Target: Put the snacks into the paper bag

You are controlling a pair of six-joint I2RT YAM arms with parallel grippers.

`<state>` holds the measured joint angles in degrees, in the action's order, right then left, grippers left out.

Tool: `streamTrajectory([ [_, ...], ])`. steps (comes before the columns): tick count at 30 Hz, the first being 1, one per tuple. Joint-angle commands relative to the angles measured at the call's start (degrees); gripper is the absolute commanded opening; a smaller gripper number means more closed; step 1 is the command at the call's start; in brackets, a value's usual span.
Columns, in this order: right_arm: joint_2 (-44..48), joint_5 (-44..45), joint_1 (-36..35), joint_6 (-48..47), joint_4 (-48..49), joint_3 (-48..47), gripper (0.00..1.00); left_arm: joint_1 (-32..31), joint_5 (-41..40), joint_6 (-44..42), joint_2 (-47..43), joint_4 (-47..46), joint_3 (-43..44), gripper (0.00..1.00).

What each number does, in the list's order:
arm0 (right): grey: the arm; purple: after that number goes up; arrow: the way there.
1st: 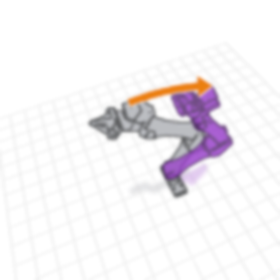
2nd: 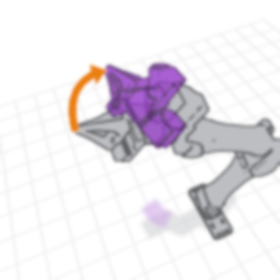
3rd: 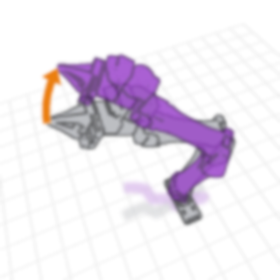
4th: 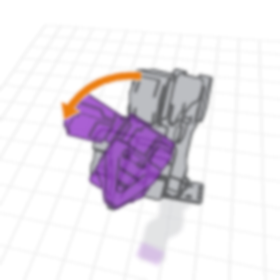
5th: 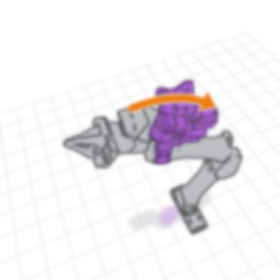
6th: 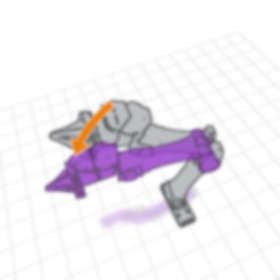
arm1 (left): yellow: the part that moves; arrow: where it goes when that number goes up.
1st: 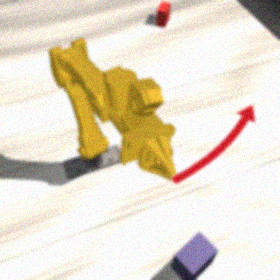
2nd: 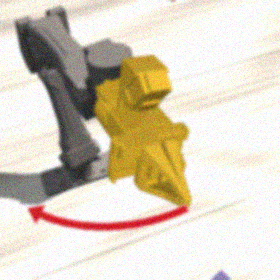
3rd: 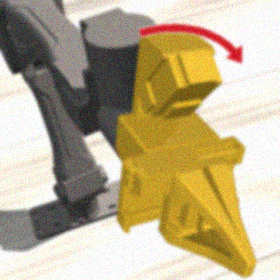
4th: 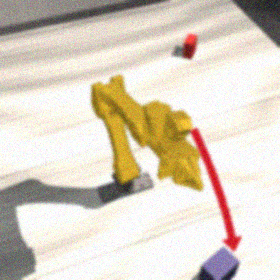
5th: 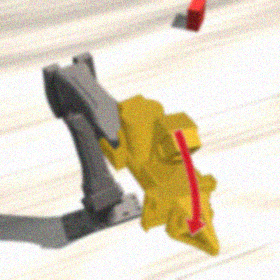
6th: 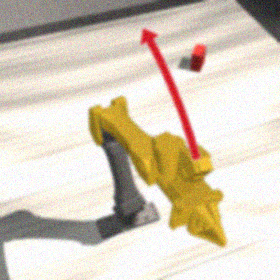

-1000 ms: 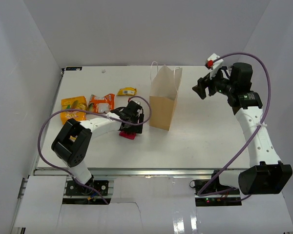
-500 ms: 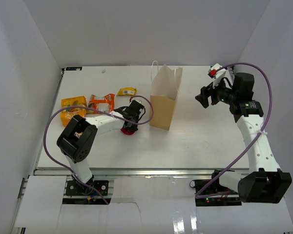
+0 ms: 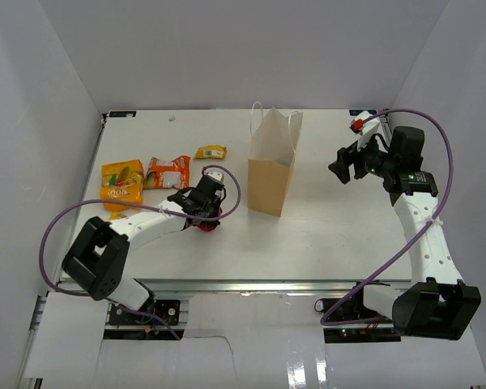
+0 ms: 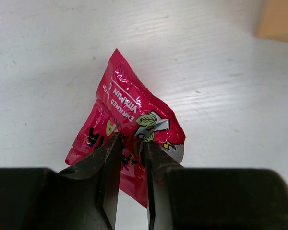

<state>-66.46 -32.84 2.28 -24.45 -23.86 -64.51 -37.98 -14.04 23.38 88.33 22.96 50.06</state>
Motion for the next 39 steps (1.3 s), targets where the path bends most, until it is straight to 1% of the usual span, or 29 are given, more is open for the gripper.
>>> streamTrajectory([
  [1,1.4,-0.6,0.7,0.1,1.1,0.7,0.78,0.3,5.6,0.6,-10.9,-2.4,-0.5,0.01],
  [5,1.6,-0.6,1.1,-0.1,1.2,1.5,0.78,0.2,10.9,0.1,-18.2,-5.2,0.0,0.0],
  [8,1.5,-0.6,1.3,-0.2,1.2,1.9,0.78,0.3,13.9,-0.3,-21.2,-5.1,3.4,0.0],
  [9,1.5,-0.5,1.3,-0.4,1.2,2.0,0.78,0.2,16.8,-0.4,-21.6,-5.2,4.5,0.0],
  [13,1.4,-0.3,1.5,-0.7,1.3,2.5,0.78,0.2,20.3,-0.4,-21.8,-5.5,11.3,0.0],
  [20,1.6,0.0,1.7,-1.0,1.4,4.4,0.78,0.3,25.9,1.2,-15.1,-9.2,25.4,0.0],
  [24,2.0,0.1,1.8,-1.3,1.4,5.5,0.78,0.2,27.9,2.5,-11.3,-12.0,30.3,0.0],
  [26,2.4,0.1,1.8,-1.4,1.6,6.0,0.78,0.2,28.6,2.9,-9.4,-14.4,31.2,0.0],
  [30,2.7,0.1,1.8,-1.4,1.7,7.1,0.78,0.2,30.5,4.2,-5.2,-15.4,34.7,0.0],
  [39,3.5,0.4,1.8,-1.5,1.9,8.2,0.79,0.3,30.4,5.4,1.7,-17.4,38.2,0.0],
])
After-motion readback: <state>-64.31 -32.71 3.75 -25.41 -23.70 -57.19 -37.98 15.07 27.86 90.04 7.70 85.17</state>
